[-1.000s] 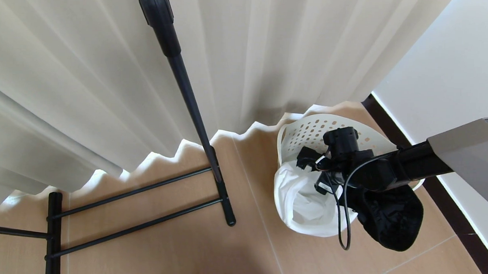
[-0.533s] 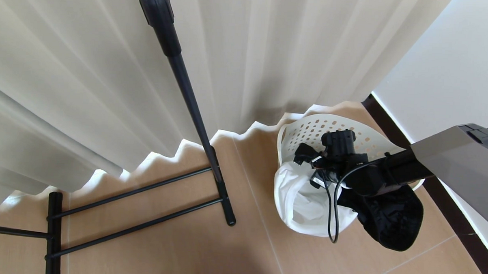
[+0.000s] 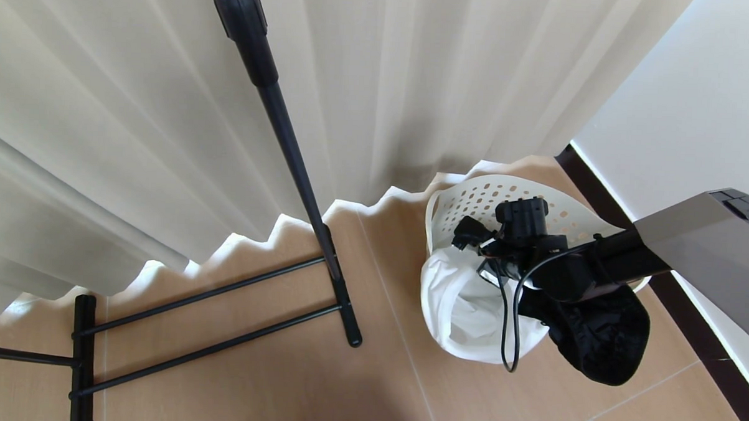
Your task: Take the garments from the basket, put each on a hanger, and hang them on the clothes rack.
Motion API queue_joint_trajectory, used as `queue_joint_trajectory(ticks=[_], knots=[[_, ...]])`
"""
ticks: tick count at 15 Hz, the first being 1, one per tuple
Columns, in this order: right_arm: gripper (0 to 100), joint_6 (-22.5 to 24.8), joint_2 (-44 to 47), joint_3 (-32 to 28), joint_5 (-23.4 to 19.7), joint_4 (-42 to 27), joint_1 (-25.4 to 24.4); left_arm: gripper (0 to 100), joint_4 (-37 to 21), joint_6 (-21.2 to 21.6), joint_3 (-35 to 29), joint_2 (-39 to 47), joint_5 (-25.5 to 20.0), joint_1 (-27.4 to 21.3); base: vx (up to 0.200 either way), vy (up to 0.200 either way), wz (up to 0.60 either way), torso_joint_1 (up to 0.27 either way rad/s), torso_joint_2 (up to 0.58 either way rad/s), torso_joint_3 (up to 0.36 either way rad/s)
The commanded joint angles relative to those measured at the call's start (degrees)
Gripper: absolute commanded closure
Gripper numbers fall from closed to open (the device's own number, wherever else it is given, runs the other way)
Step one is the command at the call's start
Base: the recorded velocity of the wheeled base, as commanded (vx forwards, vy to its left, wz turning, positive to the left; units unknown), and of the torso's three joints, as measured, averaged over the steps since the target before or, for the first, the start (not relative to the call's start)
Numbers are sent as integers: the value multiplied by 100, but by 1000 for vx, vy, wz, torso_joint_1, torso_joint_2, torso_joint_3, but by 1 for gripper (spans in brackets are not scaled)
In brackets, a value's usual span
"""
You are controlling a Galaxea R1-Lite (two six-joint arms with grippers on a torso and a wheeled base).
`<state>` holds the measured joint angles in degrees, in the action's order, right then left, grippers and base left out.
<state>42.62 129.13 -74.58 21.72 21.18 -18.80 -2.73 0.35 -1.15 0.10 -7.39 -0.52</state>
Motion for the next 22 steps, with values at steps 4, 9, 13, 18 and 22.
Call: queue_joint_trajectory(ticks=[4, 9, 13, 18, 22], knots=[[100, -166, -64, 242, -54, 220, -10, 0, 1, 0, 0, -1, 0, 0, 0, 0, 0, 0, 0, 0], [100, -1054, -872, 998, -72, 220, -10, 0, 1, 0, 0, -1, 0, 0, 0, 0, 0, 0, 0, 0], [100, -2249, -3263, 2800, -423, 220, -467, 0, 1, 0, 0, -1, 0, 0, 0, 0, 0, 0, 0, 0], [100, -2609, -5706, 4118, -423, 212, -1381, 0, 1, 9, 0, -1, 0, 0, 0, 0, 0, 0, 0, 0], [100, -2601, -6128, 4356, -406, 220, -1697, 0, -8, 17, -8, 8, 0, 0, 0, 0, 0, 0, 0, 0]])
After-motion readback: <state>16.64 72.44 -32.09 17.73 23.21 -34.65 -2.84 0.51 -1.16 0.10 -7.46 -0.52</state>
